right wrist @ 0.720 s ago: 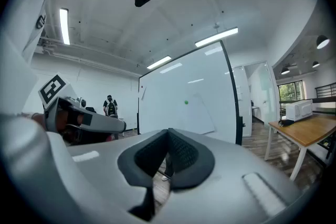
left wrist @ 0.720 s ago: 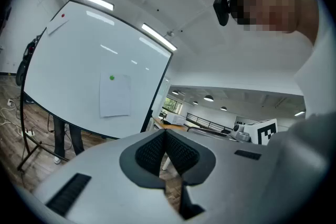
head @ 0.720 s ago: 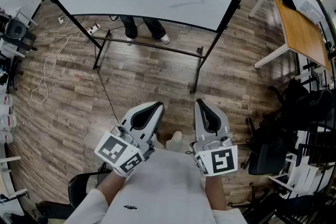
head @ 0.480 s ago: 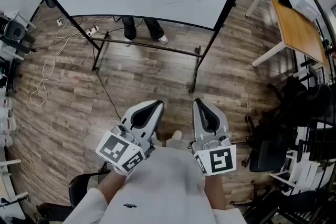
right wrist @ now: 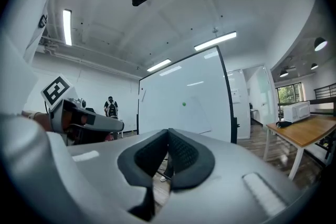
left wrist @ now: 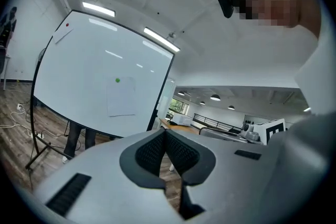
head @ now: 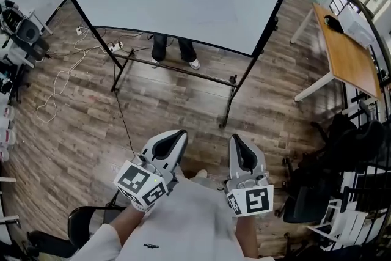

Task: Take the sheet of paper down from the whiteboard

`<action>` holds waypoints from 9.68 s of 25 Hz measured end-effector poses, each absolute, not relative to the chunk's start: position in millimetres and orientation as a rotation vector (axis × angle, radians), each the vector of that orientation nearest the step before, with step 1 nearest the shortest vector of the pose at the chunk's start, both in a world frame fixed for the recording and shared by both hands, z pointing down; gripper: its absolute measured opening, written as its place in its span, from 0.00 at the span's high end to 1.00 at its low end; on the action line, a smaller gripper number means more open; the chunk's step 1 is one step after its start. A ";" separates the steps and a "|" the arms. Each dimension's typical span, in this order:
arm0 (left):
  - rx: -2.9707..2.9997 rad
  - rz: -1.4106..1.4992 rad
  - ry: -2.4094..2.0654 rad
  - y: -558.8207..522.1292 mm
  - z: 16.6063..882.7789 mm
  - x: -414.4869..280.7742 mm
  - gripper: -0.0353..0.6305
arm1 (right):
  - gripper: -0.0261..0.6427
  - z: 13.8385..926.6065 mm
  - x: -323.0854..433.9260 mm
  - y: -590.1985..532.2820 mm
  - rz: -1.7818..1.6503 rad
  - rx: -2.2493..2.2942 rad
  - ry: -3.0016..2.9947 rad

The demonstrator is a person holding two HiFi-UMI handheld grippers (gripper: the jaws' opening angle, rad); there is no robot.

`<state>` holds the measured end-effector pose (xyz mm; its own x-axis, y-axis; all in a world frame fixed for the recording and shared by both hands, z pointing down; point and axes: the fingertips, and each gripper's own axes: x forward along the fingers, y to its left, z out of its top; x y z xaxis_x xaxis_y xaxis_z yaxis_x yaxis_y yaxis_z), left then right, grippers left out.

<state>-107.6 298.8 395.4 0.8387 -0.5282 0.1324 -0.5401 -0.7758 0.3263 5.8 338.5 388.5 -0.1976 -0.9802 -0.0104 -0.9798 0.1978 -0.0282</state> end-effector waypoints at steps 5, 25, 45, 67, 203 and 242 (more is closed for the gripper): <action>2.605 0.037 -0.870 288.9 403.4 -108.1 0.94 | 0.94 389.2 14.4 319.7 -0.028 -1.916 2.435; 2.626 -0.040 -0.842 -2.5 388.1 -61.4 0.94 | 0.94 390.8 52.7 34.6 0.015 -1.994 2.515; 2.583 -0.019 -0.921 -102.0 380.9 -19.9 0.94 | 0.94 373.9 111.5 -71.9 -0.010 -1.994 2.505; 2.588 -0.004 -0.940 -131.8 377.8 15.5 0.94 | 0.86 382.3 163.2 -139.7 0.016 -2.046 2.573; 2.602 -0.120 -1.364 -129.6 333.2 -75.7 0.76 | 0.94 329.0 150.2 -86.6 0.010 -2.057 2.213; 2.603 -0.056 -1.334 -126.6 355.0 -70.5 0.76 | 0.94 343.6 158.8 -90.2 -0.068 -2.052 2.187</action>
<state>-70.5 -126.6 355.0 0.5880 -0.8063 0.0644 -0.7981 -0.5654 0.2082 158.8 -90.2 343.6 -0.0590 -0.9956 -0.0722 -0.9893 0.0680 -0.1293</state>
